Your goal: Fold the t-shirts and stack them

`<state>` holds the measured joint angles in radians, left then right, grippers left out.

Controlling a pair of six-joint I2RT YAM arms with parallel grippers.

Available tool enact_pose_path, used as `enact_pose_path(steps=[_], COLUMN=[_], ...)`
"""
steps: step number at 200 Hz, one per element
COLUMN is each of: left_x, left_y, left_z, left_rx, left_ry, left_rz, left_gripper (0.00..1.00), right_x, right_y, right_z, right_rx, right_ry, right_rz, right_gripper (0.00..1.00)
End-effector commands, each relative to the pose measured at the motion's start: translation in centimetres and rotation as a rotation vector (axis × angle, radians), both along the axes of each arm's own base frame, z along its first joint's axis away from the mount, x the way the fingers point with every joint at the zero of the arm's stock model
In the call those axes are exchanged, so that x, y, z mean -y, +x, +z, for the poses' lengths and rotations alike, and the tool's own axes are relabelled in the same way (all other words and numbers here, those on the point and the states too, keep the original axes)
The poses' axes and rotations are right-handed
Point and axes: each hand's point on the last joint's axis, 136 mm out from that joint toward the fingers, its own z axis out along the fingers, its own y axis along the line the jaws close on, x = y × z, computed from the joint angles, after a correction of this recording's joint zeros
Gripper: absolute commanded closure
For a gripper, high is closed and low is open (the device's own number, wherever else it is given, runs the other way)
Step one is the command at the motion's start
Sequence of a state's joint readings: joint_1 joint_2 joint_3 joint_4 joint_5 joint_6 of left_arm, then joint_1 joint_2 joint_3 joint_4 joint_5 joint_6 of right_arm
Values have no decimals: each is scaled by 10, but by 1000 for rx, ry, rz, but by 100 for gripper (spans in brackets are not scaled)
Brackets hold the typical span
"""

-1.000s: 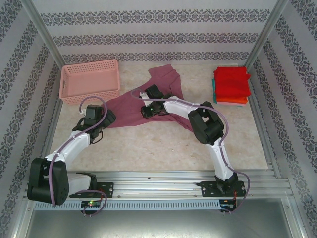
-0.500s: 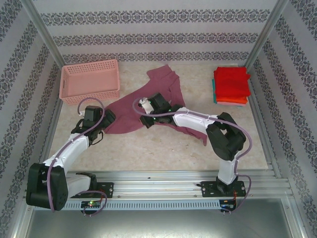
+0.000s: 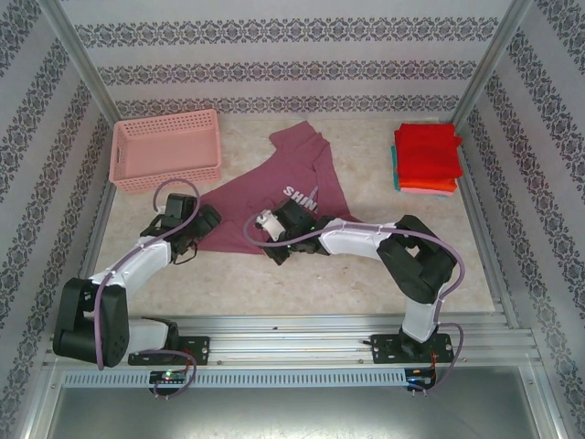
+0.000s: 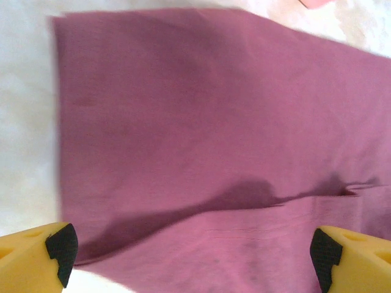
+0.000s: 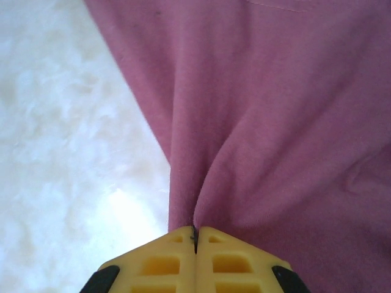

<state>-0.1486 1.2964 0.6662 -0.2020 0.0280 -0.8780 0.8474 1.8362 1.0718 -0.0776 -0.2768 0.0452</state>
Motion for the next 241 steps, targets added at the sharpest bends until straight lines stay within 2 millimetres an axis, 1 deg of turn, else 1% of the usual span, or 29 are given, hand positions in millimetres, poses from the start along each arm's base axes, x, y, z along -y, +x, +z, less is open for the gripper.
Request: enact_pose_path(steps=[1,11,29,38,48,54,62,79,113,137,155,168,188,201,212,223,241], left_x=[19,25,34,43,54,61,68,84,112,128,139,145,146,147,150,153,150], left_y=[10,12,19,24,29,31,34,38,45,50,53,55,56,56,57,59,62], left_z=[13,14,17,21,27,28,29,23,5,-10,-20,-31,-48,-55,-54,-49,-35], left_rx=[8,3,10,12,5,-12,-35,-96,-175,-222,-243,-260,-297,-312,-313,-303,-280], left_ry=[-20,-10,-8,-9,7,27,60,119,185,200,202,194,201,196,188,187,229], left_rz=[-22,-34,-46,-66,-98,-119,-142,-181,-237,-261,-281,-288,-289,-291,-297,-303,-300], left_gripper=[2,2,5,8,9,10,11,14,24,32,36,41,52,54,52,44,39], right_x=[-1,0,-1,0,3,5,11,27,77,112,140,148,155,155,155,155,154], right_y=[-18,-11,2,9,16,19,23,32,50,58,67,69,70,70,70,70,70], right_z=[5,10,26,35,43,48,51,59,70,69,62,60,61,61,60,58,55], right_rx=[6,26,59,70,80,85,93,125,171,193,155,140,136,135,133,128,119], right_ry=[5,17,81,124,168,192,215,250,301,286,256,269,268,265,263,257,254], right_rz=[69,29,-35,-71,-108,-129,-158,-233,-424,-547,-662,-680,-700,-701,-697,-694,-691], right_gripper=[85,65,41,33,29,27,26,25,25,25,26,26,26,26,26,26,26])
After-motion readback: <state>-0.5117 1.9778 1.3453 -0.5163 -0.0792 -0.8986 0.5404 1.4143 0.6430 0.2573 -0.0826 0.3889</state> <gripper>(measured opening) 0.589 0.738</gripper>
